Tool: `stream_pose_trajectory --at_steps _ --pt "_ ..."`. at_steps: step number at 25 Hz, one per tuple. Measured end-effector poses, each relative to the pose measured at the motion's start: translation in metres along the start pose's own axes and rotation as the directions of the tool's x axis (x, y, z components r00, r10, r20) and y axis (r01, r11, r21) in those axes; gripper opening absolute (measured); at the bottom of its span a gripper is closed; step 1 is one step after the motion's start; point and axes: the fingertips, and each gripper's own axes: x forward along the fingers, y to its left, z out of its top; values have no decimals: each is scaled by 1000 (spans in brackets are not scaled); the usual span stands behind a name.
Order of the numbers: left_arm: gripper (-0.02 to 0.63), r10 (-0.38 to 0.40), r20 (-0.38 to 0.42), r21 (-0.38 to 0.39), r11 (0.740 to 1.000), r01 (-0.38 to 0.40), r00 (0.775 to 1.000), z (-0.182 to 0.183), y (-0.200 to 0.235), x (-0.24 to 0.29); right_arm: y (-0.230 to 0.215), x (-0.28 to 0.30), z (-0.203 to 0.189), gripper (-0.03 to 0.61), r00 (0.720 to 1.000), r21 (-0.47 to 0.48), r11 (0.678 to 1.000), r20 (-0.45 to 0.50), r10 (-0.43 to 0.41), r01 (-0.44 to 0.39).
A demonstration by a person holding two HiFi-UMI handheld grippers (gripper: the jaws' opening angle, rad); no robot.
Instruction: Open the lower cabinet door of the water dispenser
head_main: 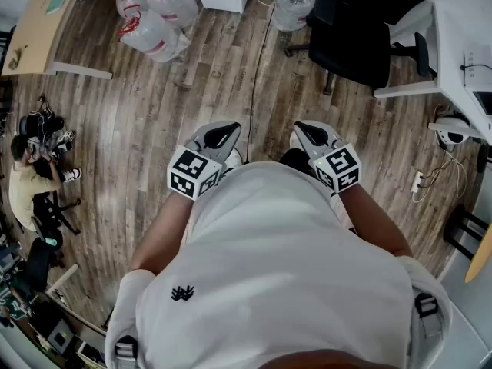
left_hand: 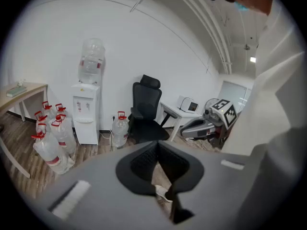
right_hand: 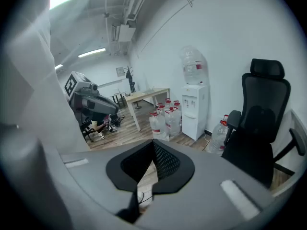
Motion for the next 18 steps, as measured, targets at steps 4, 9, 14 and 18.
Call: stream_pose_trajectory --at_steps 4,9,14,18 --pt "57 27 7 -7 1000 -27 1000 11 -18 23 -22 -19 -1 0 1000 -37 999 5 26 -26" --pt "57 97 52 -51 994 -95 994 37 -52 66 -65 -48 -5 0 996 -95 991 -7 94 -94" --pt "57 181 58 -55 983 -178 982 53 -76 101 -109 -69 -23 0 987 -94 983 -35 155 -157" --pt "57 221 35 -85 972 -218 975 56 -78 112 -131 -62 -24 3 980 -83 977 -24 197 -199"
